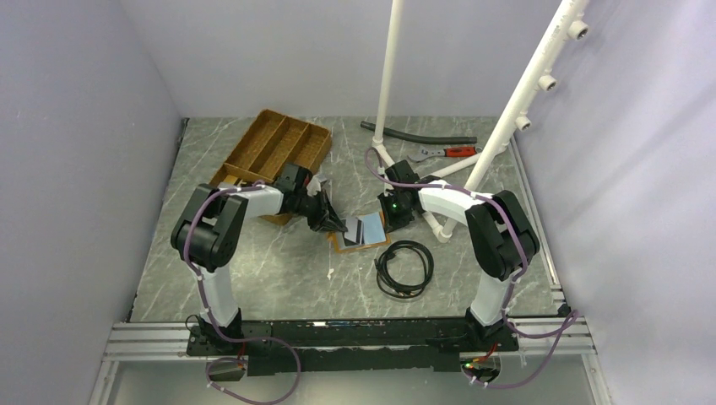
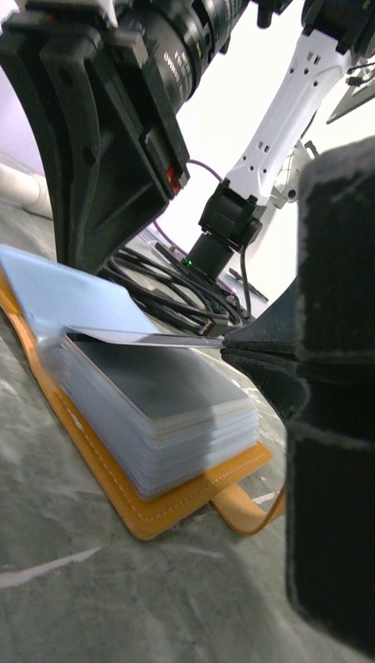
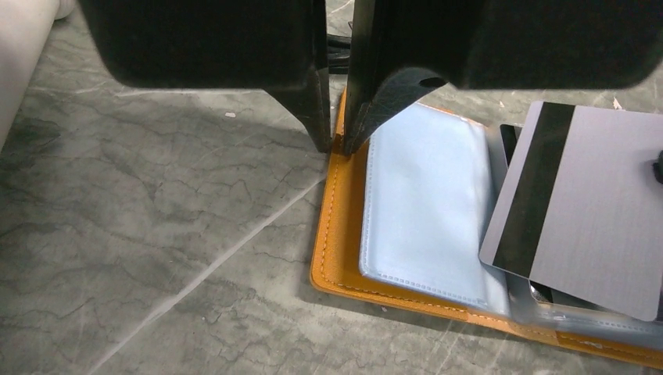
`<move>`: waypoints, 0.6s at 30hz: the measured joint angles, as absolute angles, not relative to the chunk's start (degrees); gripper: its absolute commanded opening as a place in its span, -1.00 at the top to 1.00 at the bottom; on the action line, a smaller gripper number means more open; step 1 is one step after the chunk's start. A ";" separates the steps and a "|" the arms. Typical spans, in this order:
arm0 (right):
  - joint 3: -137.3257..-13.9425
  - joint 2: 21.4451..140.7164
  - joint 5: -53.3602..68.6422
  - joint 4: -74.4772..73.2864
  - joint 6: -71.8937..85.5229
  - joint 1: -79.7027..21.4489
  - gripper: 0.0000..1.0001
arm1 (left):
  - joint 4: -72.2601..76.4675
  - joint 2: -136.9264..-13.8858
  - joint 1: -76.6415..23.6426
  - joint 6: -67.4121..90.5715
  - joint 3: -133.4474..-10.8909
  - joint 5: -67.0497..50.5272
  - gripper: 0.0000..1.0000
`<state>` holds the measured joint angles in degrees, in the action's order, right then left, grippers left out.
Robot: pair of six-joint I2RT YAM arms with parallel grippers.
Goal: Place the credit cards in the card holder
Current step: Insert the credit card into the card holder.
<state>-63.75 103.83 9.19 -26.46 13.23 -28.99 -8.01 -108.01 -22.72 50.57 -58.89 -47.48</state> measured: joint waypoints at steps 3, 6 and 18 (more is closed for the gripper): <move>-63.72 103.83 9.23 -26.41 13.23 -28.99 0.74 | -10.22 -108.01 -23.55 50.17 -59.16 -45.45 1.00; -63.66 103.81 9.30 -26.30 13.23 -28.99 0.76 | -11.90 -108.01 -24.25 50.22 -59.16 -43.79 1.00; -63.24 103.81 11.44 -25.56 13.32 -28.56 0.89 | -12.49 -108.18 -26.28 49.01 -61.56 -37.50 1.00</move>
